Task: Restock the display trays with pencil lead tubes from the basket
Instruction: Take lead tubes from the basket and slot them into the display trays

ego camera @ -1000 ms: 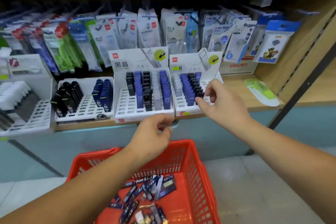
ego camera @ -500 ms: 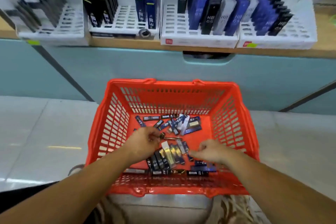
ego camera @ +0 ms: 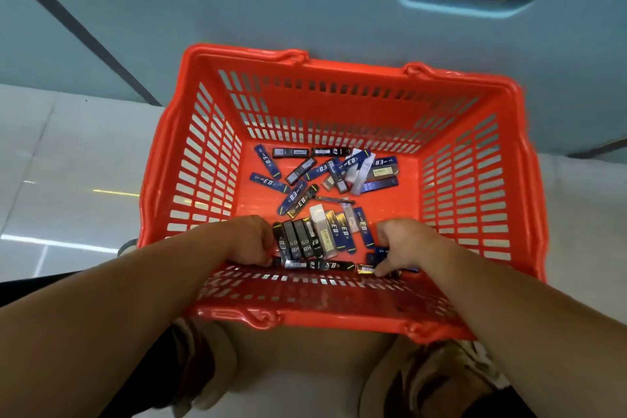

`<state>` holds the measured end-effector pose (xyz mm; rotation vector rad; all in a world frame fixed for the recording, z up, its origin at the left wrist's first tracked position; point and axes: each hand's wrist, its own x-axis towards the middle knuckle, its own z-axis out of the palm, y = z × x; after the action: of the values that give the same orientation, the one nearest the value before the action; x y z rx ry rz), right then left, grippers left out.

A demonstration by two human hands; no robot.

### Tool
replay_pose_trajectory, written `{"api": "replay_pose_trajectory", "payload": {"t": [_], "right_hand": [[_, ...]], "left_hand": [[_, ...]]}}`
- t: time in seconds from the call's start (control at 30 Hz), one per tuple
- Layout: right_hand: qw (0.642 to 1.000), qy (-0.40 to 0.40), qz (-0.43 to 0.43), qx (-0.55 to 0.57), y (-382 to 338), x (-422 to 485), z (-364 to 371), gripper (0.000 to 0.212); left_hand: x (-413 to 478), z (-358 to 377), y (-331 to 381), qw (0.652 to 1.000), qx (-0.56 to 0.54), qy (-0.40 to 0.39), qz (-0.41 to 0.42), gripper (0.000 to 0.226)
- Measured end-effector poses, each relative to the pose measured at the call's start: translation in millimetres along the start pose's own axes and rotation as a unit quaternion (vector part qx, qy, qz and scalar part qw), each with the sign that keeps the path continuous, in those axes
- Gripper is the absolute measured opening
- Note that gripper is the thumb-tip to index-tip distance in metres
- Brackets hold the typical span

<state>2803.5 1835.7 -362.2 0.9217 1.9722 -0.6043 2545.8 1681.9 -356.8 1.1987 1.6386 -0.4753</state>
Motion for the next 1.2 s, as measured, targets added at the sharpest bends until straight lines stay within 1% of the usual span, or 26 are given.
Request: {"api": "replay_pose_trajectory", "payload": {"t": [0.07, 0.17, 0.27, 0.33, 0.43, 0.5, 0.57, 0.63, 0.77, 0.83, 0.9, 0.97, 1.0, 1.03, 1.1, 1.17, 1.2], "right_hand": [[1.0, -0.011, 0.007, 0.012, 2.1, 1.6, 0.2, 0.06], [0.998, -0.029, 0.017, 0.048, 1.0, 0.9, 0.9, 0.057], [0.998, -0.029, 0.012, 0.061, -1.8, 0.2, 3.8, 0.05], [0.997, -0.026, 0.001, 0.079, -3.4, 1.2, 8.7, 0.043], [0.991, -0.031, -0.013, 0.132, -4.5, 4.6, 16.6, 0.041], [0.988, -0.046, -0.013, 0.147, -4.9, 4.7, 15.8, 0.038], [0.985, -0.078, -0.009, 0.154, -6.9, 3.4, 13.2, 0.041], [0.98, -0.114, -0.006, 0.162, -12.3, -0.2, 13.0, 0.043], [0.973, -0.138, -0.013, 0.184, -17.7, -2.7, 11.8, 0.03], [0.973, -0.132, -0.007, 0.19, -16.5, -2.7, 9.6, 0.024], [0.974, -0.11, -0.001, 0.196, -15.5, -1.8, 9.7, 0.025], [0.968, -0.095, 0.004, 0.23, -18.0, -0.4, 11.7, 0.021], [0.958, -0.091, 0.005, 0.272, -20.7, 0.5, 12.5, 0.017], [0.938, -0.094, 0.011, 0.333, -23.2, 3.4, 13.5, 0.016], [0.869, -0.122, 0.021, 0.479, -30.6, 7.2, 14.0, 0.016], [0.809, -0.128, 0.01, 0.574, -35.4, 9.7, 11.9, 0.017], [0.785, -0.117, 0.001, 0.608, -36.3, 10.6, 10.2, 0.019]], "left_hand": [[-0.3, 0.0, 3.3, 1.0, 0.011, -0.019, 0.001, 0.016], [-2.0, 0.9, 9.1, 0.998, 0.023, -0.058, 0.015, 0.029], [-4.8, -0.3, 11.2, 0.996, 0.007, -0.084, 0.014, 0.028], [-3.7, -0.7, 9.8, 0.997, -0.024, -0.074, 0.021, 0.021], [-0.6, 3.2, 11.6, 0.994, -0.101, -0.041, 0.023, 0.018], [2.3, 6.0, 16.2, 0.982, -0.185, -0.003, 0.033, 0.019], [5.2, 6.6, 21.2, 0.971, -0.234, 0.021, 0.048, 0.019], [7.3, 4.3, 25.9, 0.972, -0.227, 0.028, 0.052, 0.018], [10.9, 0.6, 31.6, 0.975, -0.214, 0.022, 0.048, 0.018], [12.4, 1.1, 34.4, 0.976, -0.21, 0.03, 0.045, 0.019], [14.5, 2.2, 34.9, 0.976, -0.207, 0.046, 0.038, 0.016], [14.9, 4.1, 33.5, 0.974, -0.221, 0.044, 0.034, 0.015], [14.3, 5.0, 32.0, 0.97, -0.237, 0.032, 0.031, 0.02], [13.6, 5.6, 30.4, 0.966, -0.256, 0.018, 0.025, 0.027], [10.7, 4.7, 28.9, 0.952, -0.305, -0.009, 0.018, 0.041], [7.7, 3.0, 30.1, 0.934, -0.355, -0.029, 0.017, 0.046], [8.8, 2.9, 29.6, 0.925, -0.379, -0.019, 0.015, 0.045]]}}
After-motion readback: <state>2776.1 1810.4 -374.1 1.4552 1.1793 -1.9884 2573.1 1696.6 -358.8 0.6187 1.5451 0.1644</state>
